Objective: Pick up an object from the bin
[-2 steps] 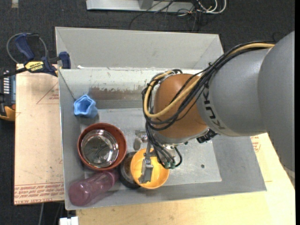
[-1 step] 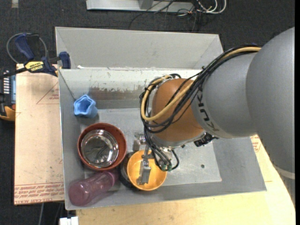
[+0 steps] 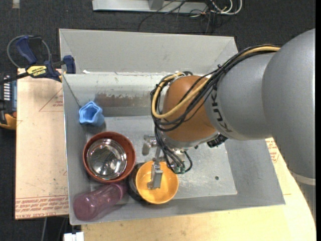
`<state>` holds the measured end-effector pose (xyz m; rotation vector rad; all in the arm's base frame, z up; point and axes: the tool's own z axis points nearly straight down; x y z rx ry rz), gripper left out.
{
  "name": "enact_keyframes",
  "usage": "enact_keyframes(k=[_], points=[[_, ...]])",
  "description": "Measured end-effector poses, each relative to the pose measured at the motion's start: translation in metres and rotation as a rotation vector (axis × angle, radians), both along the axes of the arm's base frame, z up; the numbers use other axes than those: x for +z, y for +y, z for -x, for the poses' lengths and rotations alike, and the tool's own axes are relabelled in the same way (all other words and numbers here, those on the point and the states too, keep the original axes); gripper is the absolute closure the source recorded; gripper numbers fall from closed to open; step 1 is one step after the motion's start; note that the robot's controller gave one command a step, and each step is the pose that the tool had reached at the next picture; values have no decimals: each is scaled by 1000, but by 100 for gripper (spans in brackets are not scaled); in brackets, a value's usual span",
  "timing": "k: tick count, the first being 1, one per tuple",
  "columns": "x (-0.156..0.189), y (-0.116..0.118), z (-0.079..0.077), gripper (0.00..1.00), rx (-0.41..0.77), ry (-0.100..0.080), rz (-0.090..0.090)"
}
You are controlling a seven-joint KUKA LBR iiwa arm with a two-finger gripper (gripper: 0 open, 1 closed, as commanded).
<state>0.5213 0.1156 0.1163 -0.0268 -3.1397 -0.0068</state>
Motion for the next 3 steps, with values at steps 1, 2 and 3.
enact_keyframes(k=[1,2,3], points=[[-13,-15,21,0,-21,-1,-1],[1,-14,3,0,-19,-6,-3],[-37,-36,18,0,-55,4,-7]])
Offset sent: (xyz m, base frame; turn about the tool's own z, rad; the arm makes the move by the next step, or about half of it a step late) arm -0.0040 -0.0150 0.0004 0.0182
